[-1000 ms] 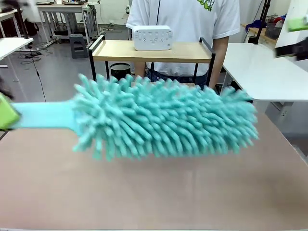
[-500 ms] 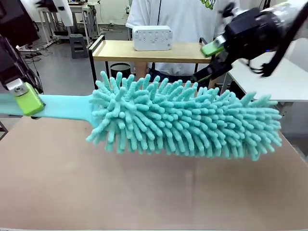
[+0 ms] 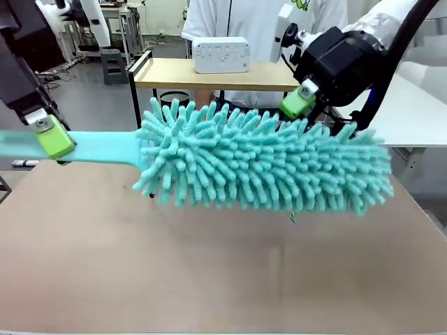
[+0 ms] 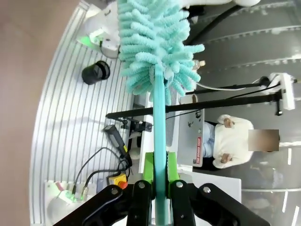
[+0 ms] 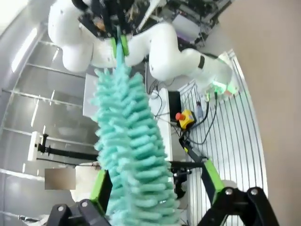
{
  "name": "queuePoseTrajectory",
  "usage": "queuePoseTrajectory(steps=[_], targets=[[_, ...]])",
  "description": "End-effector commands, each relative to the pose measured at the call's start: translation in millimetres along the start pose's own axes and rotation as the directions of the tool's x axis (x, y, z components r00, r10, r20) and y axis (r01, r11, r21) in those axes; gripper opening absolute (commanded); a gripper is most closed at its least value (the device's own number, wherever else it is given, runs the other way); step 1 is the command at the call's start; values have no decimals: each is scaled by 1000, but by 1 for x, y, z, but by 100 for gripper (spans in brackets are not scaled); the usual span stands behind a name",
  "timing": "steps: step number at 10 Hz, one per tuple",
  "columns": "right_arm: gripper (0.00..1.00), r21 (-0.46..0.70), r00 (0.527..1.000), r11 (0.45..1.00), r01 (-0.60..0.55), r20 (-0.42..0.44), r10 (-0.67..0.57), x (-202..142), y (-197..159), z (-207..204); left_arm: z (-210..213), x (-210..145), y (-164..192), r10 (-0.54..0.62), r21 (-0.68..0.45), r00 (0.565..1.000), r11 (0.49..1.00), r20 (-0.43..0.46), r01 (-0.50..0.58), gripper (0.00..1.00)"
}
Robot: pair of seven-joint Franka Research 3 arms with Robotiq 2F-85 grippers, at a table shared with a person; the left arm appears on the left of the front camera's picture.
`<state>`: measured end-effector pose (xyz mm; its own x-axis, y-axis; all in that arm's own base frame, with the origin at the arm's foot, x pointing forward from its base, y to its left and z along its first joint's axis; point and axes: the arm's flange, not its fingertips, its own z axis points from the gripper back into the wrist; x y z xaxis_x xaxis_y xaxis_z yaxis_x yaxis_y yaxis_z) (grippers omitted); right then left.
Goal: Clean the shelf.
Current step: Hand the Duster back to the human.
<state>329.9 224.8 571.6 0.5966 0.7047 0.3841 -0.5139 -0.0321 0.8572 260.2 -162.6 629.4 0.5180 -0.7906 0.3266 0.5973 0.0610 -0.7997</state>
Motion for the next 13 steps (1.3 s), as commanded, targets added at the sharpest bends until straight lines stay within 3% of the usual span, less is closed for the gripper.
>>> queuePoseTrajectory(steps=[1, 10, 13], targets=[[100, -18, 998, 999, -26, -51, 25, -13, -2, -4, 3, 0, -3, -35, -56, 998, 998, 60, 38, 13], [100, 22, 997, 999, -47, -56, 48, -12, 4, -1, 8, -2, 14, 35, -71, 995, 997, 94, -28, 13], [11, 5, 997, 998, -64, -42, 64, -14, 6, 1, 7, -2, 15, 44, -74, 995, 997, 89, -37, 13]])
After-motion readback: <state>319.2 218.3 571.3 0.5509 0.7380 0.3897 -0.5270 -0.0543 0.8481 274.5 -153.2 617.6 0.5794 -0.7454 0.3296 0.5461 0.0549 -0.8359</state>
